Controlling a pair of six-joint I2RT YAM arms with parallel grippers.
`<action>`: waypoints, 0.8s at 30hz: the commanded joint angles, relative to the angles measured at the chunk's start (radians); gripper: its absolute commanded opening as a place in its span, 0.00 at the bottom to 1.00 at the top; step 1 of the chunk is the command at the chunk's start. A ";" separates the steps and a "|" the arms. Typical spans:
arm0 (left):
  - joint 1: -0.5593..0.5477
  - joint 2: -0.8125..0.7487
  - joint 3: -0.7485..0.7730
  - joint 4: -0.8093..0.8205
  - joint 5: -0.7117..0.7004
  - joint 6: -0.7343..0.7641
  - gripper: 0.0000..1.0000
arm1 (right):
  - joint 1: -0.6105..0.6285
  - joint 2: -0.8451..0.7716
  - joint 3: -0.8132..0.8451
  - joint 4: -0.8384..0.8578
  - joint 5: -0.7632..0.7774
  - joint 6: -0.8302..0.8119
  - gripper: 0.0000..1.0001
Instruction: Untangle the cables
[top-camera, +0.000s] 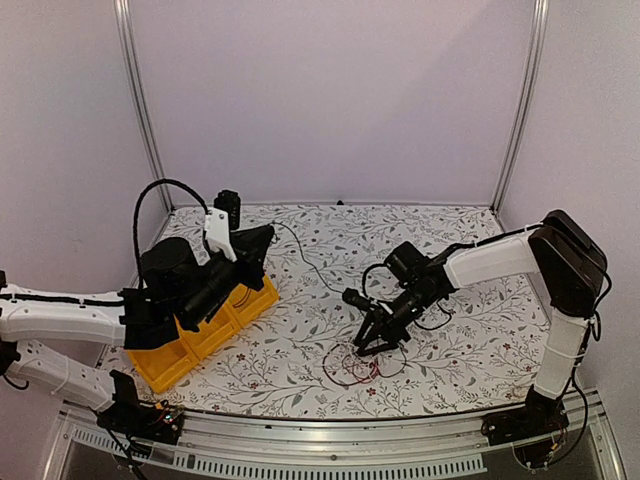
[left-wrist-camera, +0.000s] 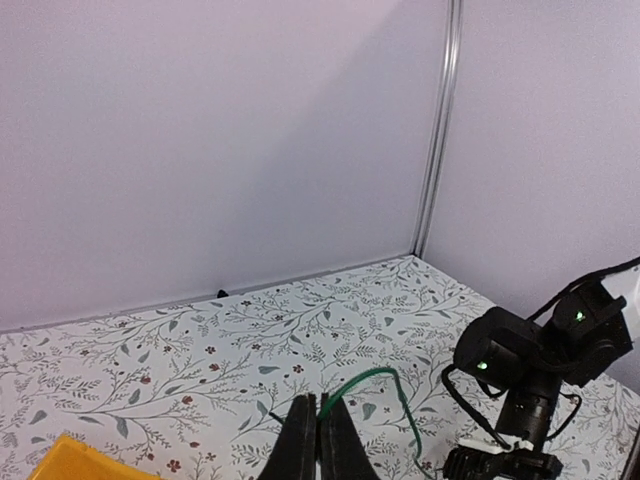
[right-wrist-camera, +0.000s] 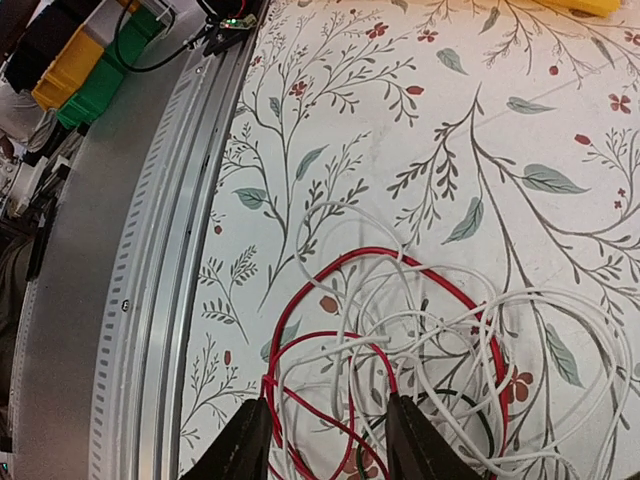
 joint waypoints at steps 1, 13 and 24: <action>-0.011 -0.109 0.091 -0.113 -0.091 0.098 0.00 | -0.008 0.017 0.001 0.040 0.046 0.015 0.41; -0.012 -0.177 0.465 -0.334 -0.106 0.353 0.00 | -0.027 0.096 0.059 0.024 0.115 0.091 0.33; -0.013 -0.018 0.869 -0.404 -0.082 0.581 0.00 | -0.043 0.097 0.068 0.015 0.149 0.099 0.41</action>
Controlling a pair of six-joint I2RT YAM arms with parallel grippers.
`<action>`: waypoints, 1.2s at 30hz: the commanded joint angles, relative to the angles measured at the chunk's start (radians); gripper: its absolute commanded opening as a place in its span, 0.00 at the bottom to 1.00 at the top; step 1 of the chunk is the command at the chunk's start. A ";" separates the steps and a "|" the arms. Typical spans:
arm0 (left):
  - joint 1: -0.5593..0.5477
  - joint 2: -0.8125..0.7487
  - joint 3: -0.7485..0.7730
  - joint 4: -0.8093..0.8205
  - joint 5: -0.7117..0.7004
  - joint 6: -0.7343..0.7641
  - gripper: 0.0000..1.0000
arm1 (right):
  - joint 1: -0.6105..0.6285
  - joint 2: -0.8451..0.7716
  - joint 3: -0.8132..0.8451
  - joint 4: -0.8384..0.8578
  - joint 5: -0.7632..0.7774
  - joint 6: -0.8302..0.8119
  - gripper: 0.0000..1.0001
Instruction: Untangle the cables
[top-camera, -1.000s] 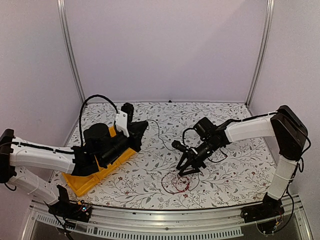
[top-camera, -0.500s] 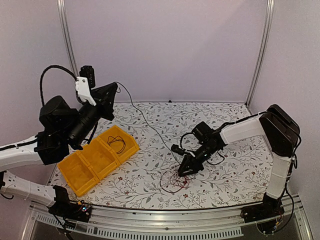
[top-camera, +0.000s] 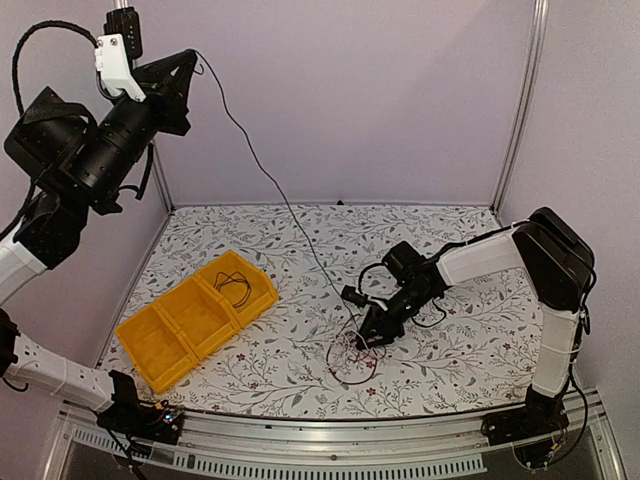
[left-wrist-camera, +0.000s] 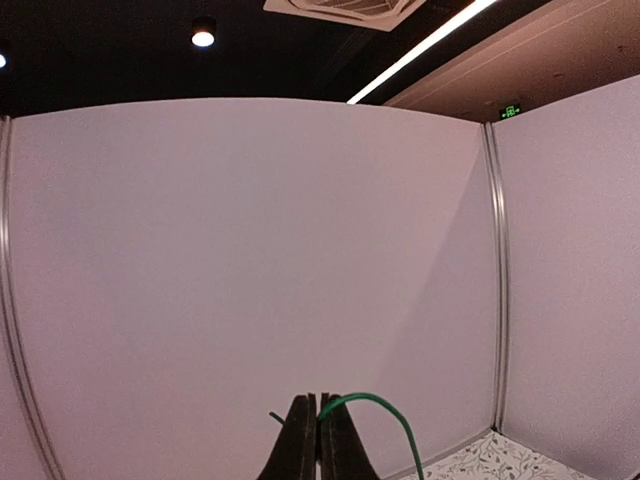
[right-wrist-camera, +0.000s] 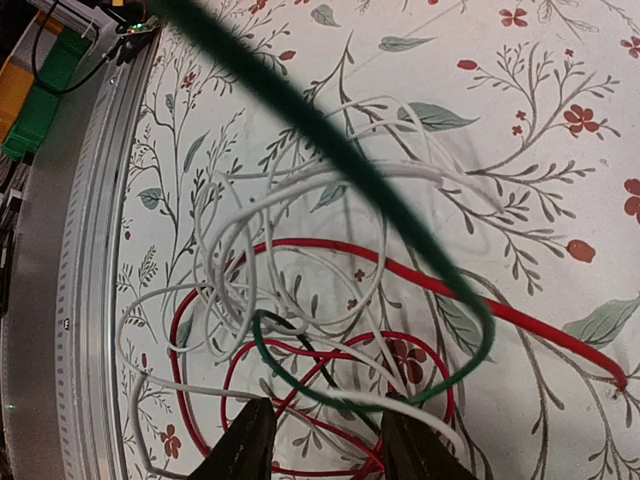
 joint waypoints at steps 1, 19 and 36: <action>-0.013 0.058 0.117 -0.036 0.000 0.134 0.00 | -0.014 0.009 0.019 -0.010 0.031 0.002 0.41; -0.012 0.244 0.559 -0.059 -0.034 0.370 0.00 | -0.077 0.007 0.048 -0.022 0.197 0.032 0.46; -0.013 0.247 0.584 -0.036 -0.054 0.403 0.00 | -0.317 -0.034 0.068 -0.006 0.446 0.131 0.46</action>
